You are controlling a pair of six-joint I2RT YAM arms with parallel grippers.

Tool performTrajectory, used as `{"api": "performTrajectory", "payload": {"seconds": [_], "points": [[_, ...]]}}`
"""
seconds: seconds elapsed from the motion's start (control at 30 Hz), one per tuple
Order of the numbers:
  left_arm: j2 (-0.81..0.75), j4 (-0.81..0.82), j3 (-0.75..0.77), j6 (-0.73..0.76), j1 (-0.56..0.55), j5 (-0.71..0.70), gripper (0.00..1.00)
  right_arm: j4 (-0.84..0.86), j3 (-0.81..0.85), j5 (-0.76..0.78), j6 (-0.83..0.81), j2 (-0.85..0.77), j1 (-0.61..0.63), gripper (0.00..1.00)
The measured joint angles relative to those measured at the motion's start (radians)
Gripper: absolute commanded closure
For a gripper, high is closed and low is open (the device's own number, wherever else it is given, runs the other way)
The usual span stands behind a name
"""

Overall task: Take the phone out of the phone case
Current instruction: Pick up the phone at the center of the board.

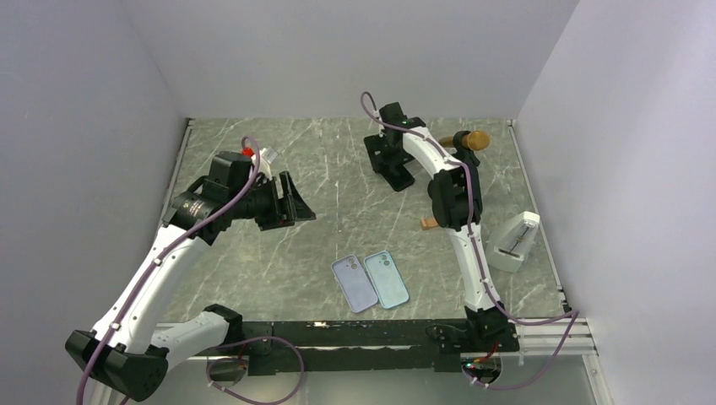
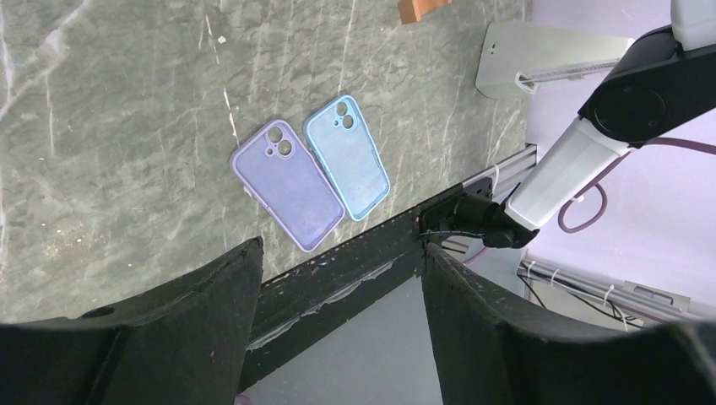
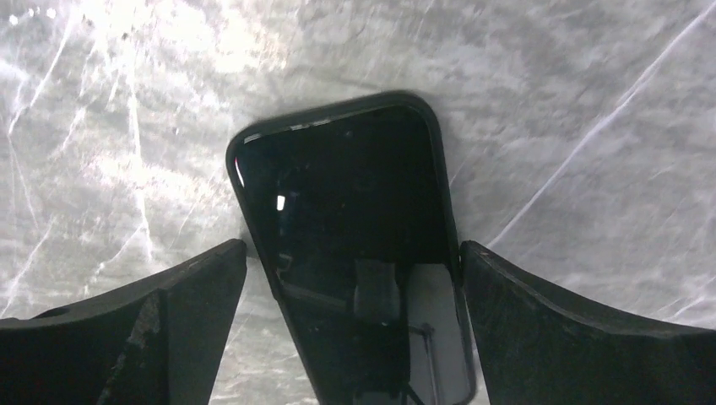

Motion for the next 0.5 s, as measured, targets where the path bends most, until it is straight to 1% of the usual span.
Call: {"api": "performTrajectory", "payload": {"seconds": [0.1, 0.13, 0.2, 0.3, 0.37, 0.4, 0.5], "points": [[-0.001, 0.001, 0.0, -0.001, 0.0, 0.0, 0.28, 0.002, -0.048, 0.001, 0.006, -0.027, 0.014, 0.02], [-0.001, 0.001, 0.0, -0.002, 0.0, 0.0, 0.28, 0.002, -0.064, -0.002, 0.008, -0.035, 0.014, 0.07], [-0.002, 0.003, -0.001, -0.01, 0.0, -0.001, 0.28, -0.002, -0.085, -0.002, 0.011, -0.049, 0.014, 0.19], [-0.017, 0.025, -0.018, -0.031, 0.0, 0.0, 0.28, -0.026, -0.07, -0.002, 0.02, -0.043, 0.011, 0.41], [-0.034, 0.038, -0.033, -0.05, -0.002, -0.001, 0.28, -0.055, -0.036, -0.023, 0.03, -0.028, 0.004, 0.59], [-0.042, 0.04, -0.037, -0.054, -0.003, -0.001, 0.28, -0.064, -0.027, -0.04, 0.036, -0.025, -0.002, 0.65], [-0.073, 0.042, -0.048, -0.072, -0.007, -0.003, 0.29, -0.067, -0.025, -0.086, 0.061, -0.025, -0.016, 0.7]]}}
